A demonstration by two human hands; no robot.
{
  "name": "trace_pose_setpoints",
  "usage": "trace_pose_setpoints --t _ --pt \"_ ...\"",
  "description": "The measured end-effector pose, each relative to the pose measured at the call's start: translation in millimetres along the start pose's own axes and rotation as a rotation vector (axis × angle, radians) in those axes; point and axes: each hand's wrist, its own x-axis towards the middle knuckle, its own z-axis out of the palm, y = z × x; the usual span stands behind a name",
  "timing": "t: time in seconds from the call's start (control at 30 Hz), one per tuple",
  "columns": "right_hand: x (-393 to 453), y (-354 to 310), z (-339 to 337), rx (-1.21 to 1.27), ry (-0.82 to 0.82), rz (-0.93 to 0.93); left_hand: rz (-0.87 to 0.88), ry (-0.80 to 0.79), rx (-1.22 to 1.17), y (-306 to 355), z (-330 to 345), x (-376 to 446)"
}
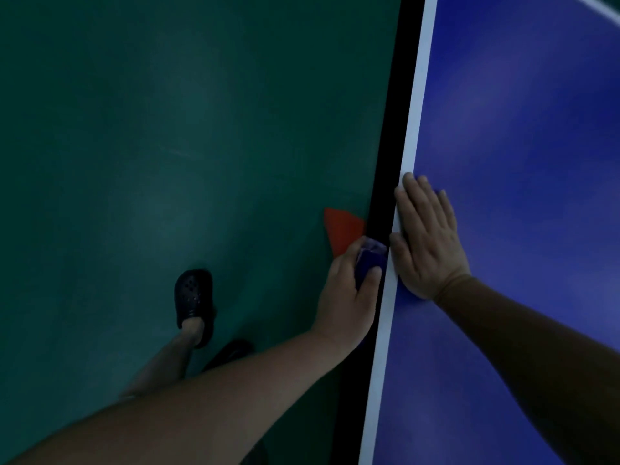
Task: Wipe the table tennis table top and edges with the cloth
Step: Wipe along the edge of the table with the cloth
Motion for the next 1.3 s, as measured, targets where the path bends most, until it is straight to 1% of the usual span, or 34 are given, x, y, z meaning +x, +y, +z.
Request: trace_pose_setpoints --t 0.17,0.33,0.43,0.53,0.63,0.73,0.87,0.93,1.03,1.17,1.23,1.3 --pt "1.1 -0.3 -1.4 -0.023 -0.025 0.007 0.009 0.028 0.061 23.3 -3.9 47.4" --pt "3.0 0.4 -1.2 -0.029 -0.039 0.014 -0.045 0.061 0.071 38.4 -3.2 86.9" --pt "2.9 0.4 -1.2 -0.017 -0.047 0.014 -0.038 0.054 0.053 33.6 -4.5 69.7" --pt "3.2 0.5 -1.7 -0.017 -0.048 0.013 0.030 0.024 -0.009 30.0 -4.9 37.0" --pt "4.2 0.8 -2.4 -0.015 -0.064 0.019 -0.004 0.017 -0.080 34.8 -2.0 33.0" --pt "4.4 1.0 -2.6 -0.015 -0.073 0.023 -0.016 0.043 -0.068 44.3 -0.2 66.8" --pt "4.7 1.1 -2.8 -0.010 -0.065 0.025 0.018 0.088 0.006 71.0 -1.0 132.4" --pt "4.9 1.2 -3.4 0.001 -0.062 0.030 0.045 0.087 0.015 76.0 -1.9 147.0" --pt "4.9 1.7 -4.1 0.003 -0.065 0.027 0.036 0.080 -0.004 65.0 -2.1 127.0" --pt "5.0 2.0 -3.7 -0.005 -0.080 0.031 -0.022 0.060 -0.069 41.0 2.6 85.5" --pt "5.3 1.7 -3.6 -0.004 -0.080 0.034 -0.036 0.074 -0.059 45.4 3.1 97.0" --pt "4.3 1.3 -3.3 0.000 -0.081 0.033 -0.015 0.103 -0.019 56.7 2.5 123.8"
